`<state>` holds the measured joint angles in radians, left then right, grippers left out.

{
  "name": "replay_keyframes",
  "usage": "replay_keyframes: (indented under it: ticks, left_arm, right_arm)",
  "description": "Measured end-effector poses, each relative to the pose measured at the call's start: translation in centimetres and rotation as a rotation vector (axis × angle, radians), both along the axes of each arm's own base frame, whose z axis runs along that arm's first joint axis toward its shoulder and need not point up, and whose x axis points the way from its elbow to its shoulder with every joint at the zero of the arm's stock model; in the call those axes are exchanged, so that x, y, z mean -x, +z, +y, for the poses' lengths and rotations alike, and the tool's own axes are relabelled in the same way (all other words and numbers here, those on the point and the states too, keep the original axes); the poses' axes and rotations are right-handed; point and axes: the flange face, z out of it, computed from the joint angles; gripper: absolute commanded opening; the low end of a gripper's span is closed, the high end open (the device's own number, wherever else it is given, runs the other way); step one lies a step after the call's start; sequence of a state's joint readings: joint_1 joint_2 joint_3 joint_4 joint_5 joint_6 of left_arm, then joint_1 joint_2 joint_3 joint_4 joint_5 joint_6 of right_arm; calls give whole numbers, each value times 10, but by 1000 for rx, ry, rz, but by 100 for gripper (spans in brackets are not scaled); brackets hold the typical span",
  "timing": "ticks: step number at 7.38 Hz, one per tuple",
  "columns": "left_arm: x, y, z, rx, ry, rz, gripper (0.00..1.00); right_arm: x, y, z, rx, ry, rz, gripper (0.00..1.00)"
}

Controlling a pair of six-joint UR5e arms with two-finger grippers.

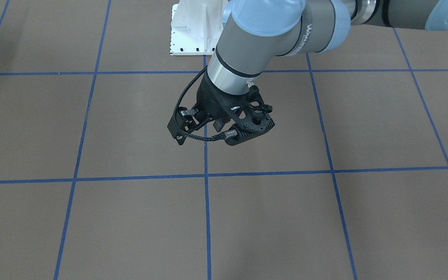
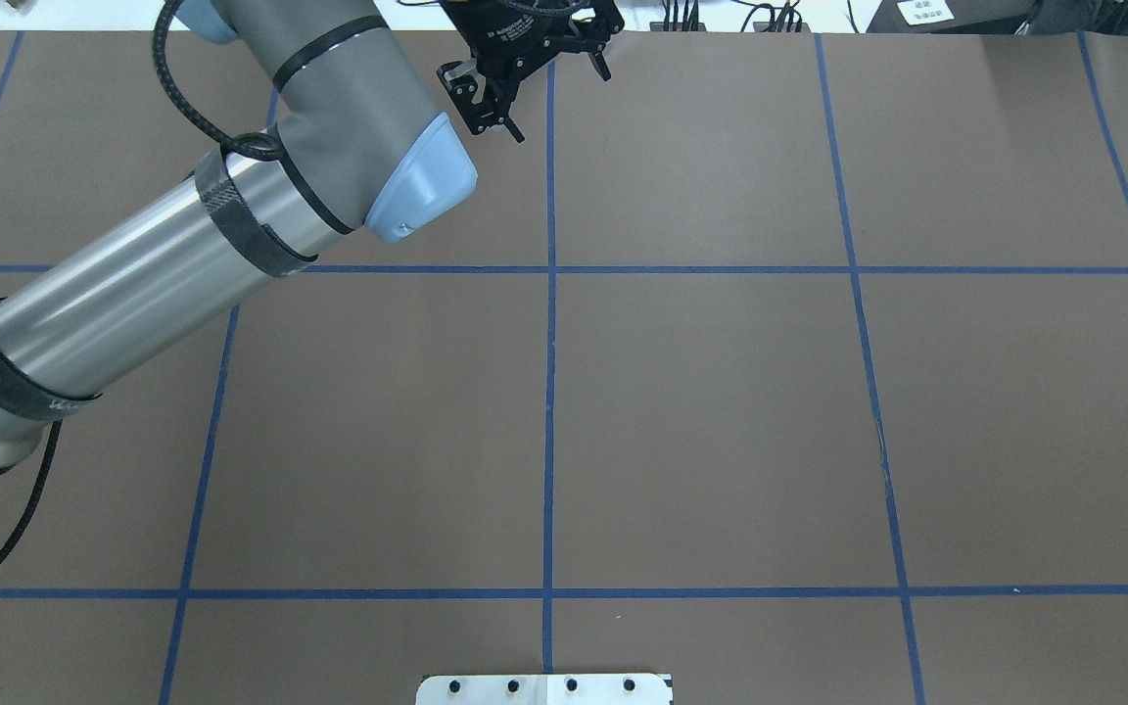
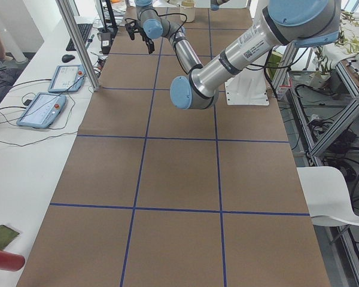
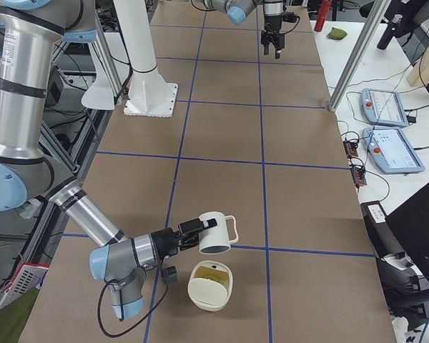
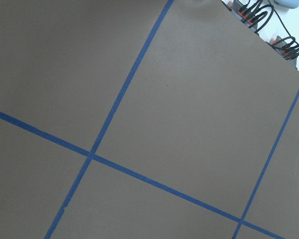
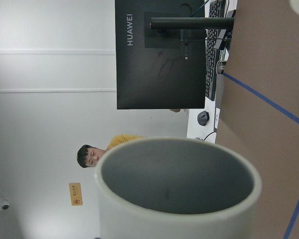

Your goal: Left arm hands cup to right arm to dump lemon

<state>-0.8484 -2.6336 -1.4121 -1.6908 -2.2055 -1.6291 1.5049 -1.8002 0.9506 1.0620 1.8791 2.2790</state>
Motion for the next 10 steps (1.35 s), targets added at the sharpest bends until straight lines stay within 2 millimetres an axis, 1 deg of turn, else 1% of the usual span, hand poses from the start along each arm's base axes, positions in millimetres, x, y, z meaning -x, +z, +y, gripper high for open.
replay_keyframes:
  ticks: [4,5,6,7,8,9,10]
  left_arm:
    - [-5,6,0,5,6,-5,100]
    - [-6,7,0,5,6,-6,100]
    - [-6,10,0,6,7,-7,100]
    - [-7,16,0,5,11,-11,100]
    - [-9,22,-1,1,18,-17,100]
    - [-9,27,-1,-8,25,-22,100]
    - [-9,32,-2,-28,33,-28,100]
  right_arm:
    - [5,3,2,-147,28,401,47]
    - [8,2,-2,-184,20,516,47]
    - [11,-4,-13,-217,8,629,47]
    - [15,-17,-31,-242,-10,730,47]
    - [18,-38,-54,-258,-24,805,47]
    - [21,-65,-79,-267,-39,868,47]
    - [24,-95,-105,-282,-62,944,47]
